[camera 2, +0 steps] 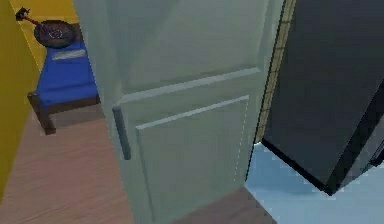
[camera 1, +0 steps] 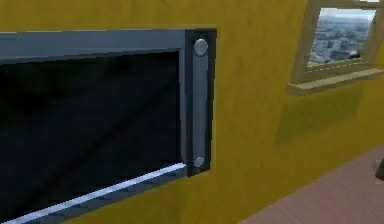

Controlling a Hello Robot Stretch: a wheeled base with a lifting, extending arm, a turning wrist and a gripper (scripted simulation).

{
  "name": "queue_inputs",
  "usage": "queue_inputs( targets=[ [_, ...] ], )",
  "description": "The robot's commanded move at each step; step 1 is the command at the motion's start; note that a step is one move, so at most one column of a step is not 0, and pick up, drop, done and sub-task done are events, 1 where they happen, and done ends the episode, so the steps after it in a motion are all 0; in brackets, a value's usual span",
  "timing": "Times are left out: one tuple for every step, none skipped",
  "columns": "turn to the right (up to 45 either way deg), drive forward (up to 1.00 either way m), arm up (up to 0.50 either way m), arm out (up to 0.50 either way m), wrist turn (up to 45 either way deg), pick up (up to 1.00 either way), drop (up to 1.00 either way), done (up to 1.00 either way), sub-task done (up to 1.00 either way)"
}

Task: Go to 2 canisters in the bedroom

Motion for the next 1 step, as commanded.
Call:
queue_inputs(
  targets=[
    [0.0,0.15,0.00,0.00,0.0,0.00,0.00,0.00,0.00]
  ],
)
